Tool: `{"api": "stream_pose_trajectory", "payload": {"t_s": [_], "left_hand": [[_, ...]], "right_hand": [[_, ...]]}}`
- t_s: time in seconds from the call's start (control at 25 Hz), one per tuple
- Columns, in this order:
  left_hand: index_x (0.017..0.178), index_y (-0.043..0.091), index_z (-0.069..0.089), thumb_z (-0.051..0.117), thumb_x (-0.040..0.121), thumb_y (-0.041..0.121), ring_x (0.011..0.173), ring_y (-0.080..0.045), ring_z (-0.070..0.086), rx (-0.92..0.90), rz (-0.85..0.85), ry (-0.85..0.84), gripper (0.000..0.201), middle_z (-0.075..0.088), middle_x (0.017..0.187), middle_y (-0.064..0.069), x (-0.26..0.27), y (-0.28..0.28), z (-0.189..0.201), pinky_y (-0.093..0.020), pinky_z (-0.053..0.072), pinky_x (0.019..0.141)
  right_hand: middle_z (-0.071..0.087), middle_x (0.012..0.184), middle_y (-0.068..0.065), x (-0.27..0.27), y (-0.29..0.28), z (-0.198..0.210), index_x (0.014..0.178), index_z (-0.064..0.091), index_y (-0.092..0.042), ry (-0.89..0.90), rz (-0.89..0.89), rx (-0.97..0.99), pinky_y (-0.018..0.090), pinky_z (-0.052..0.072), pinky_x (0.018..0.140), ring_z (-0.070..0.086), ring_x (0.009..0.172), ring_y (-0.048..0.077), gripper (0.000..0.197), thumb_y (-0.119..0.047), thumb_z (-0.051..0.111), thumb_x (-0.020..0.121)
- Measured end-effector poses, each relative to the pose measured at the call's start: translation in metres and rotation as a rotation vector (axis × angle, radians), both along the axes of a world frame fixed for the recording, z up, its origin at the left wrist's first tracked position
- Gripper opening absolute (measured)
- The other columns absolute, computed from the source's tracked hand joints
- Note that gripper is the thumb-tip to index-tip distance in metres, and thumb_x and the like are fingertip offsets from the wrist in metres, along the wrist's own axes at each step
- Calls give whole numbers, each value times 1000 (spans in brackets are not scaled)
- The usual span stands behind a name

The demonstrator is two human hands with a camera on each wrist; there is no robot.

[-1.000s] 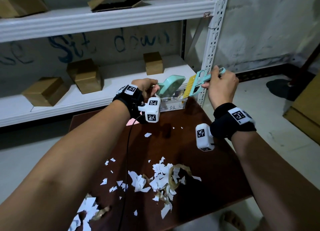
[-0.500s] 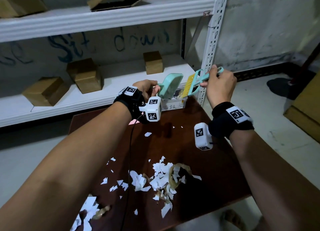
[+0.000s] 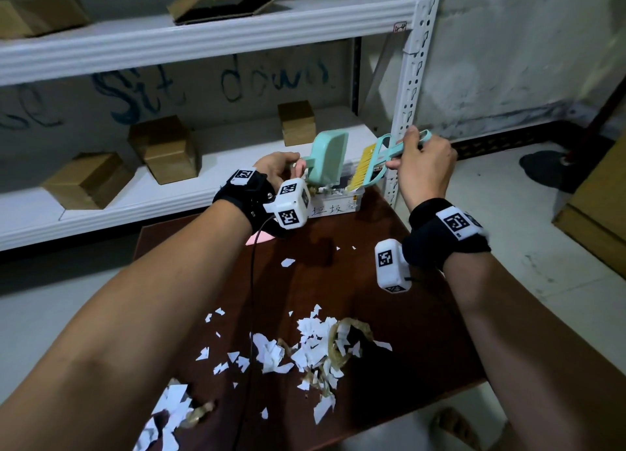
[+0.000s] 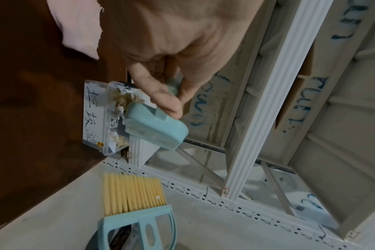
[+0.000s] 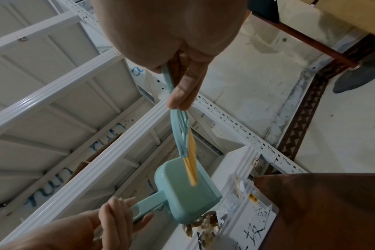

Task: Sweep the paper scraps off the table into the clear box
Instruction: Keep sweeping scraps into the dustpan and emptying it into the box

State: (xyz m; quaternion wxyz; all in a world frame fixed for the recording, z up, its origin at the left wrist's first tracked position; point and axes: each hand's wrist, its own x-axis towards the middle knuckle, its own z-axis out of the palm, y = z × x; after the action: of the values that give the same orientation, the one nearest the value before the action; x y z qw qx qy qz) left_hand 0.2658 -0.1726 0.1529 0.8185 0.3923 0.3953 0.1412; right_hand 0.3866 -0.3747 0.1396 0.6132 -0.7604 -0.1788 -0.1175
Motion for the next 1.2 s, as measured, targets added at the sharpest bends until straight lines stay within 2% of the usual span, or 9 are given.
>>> {"api": "stream_pose_trajectory", "payload": {"t_s": [0.2, 0.36, 0.48, 0.64, 0.8, 0.92, 1.04, 1.12, 1.2], "left_hand": [[85, -4, 55, 53, 103, 18, 34, -8, 56, -6, -37, -36, 28, 58, 47, -9, -4, 3, 12, -13, 49, 43], [86, 0, 54, 54, 102, 16, 35, -8, 57, 19, -39, -89, 23, 59, 48, -9, -12, -5, 26, -14, 51, 42], [86, -3, 57, 57, 100, 12, 38, -12, 62, 68, 16, -116, 21, 64, 53, -13, -22, -11, 35, -19, 52, 39], [90, -4, 62, 58, 98, 2, 54, -18, 72, 155, 49, -137, 11, 70, 62, -16, -55, -18, 42, -23, 60, 55], [93, -6, 65, 55, 97, -4, 62, -19, 74, 219, 109, -143, 10, 72, 72, -17, -96, -18, 41, -21, 60, 59], [93, -10, 66, 62, 92, -6, 68, -22, 74, 242, 197, -157, 6, 68, 83, -19, -126, -20, 35, -21, 60, 60], [98, -13, 66, 65, 90, -6, 70, -23, 74, 260, 250, -134, 11, 67, 87, -20, -156, -26, 18, -20, 60, 60], [101, -14, 67, 66, 89, -6, 73, -24, 74, 279, 258, -125, 15, 68, 89, -22, -177, -31, 5, -22, 61, 63], [97, -14, 69, 68, 87, -6, 73, -26, 73, 280, 270, -131, 13, 70, 84, -22, -193, -38, -6, -26, 62, 68]], "right_hand": [[72, 61, 0, 0, 1, 0, 76, 71, -15, 9, -2, 13, 50, 62, 73, 75, 67, 20, 48, -48, 45, 100], [72, 60, 1, -2, 2, 3, 75, 71, -13, 9, -1, 2, 51, 60, 76, 75, 71, 26, 52, -49, 43, 99], [73, 63, 2, -2, 4, 2, 77, 73, -11, 19, 4, 20, 49, 61, 76, 75, 70, 23, 52, -47, 44, 100], [73, 63, 0, 1, 7, -1, 69, 68, -21, 55, -5, 41, 53, 60, 77, 75, 78, 29, 51, -58, 42, 94], [76, 70, 6, -8, 11, 0, 84, 74, -8, 54, 14, 45, 48, 63, 71, 76, 65, 17, 53, -52, 47, 95], [75, 71, 10, -12, 12, -4, 86, 75, -8, 38, 21, -11, 46, 62, 75, 76, 69, 24, 59, -57, 44, 91], [75, 74, 15, -17, 16, -15, 87, 75, -5, 33, 73, -130, 45, 60, 81, 74, 80, 34, 69, -64, 40, 84], [76, 82, 19, -22, 22, -28, 87, 74, -3, 28, 130, -208, 48, 59, 84, 73, 84, 37, 69, -65, 45, 84], [74, 88, 22, -25, 22, -40, 87, 74, -2, 26, 189, -290, 51, 59, 84, 72, 85, 38, 64, -62, 50, 83]]}}
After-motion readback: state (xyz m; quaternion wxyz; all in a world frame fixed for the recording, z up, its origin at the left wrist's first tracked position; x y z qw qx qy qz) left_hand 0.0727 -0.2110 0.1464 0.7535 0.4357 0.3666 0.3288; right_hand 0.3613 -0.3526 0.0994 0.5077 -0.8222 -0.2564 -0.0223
